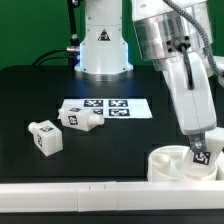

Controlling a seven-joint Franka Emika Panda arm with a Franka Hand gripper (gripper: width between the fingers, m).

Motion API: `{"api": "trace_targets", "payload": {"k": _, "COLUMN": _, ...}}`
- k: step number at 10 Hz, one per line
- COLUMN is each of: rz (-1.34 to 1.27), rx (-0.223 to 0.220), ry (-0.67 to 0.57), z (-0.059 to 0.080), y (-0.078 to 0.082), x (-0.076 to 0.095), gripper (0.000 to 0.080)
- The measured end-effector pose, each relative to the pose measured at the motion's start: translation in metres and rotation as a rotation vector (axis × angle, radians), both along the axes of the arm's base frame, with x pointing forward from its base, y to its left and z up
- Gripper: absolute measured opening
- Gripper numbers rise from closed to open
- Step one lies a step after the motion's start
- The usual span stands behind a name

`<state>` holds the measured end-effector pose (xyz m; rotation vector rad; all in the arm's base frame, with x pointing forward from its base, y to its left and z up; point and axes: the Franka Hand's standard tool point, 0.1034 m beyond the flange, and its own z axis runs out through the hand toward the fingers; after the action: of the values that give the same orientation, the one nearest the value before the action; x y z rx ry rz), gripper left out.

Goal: Assemble stool

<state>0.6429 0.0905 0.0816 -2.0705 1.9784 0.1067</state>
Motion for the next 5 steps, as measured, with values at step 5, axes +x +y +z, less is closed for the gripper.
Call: {"api": "trace_targets", "payload": {"k": 5, "rz": 0.565, "rx": -0.055, "ry": -0.126, "z": 0.0092, "y": 0.0041, "x": 0.0013, "gripper": 0.0649}}
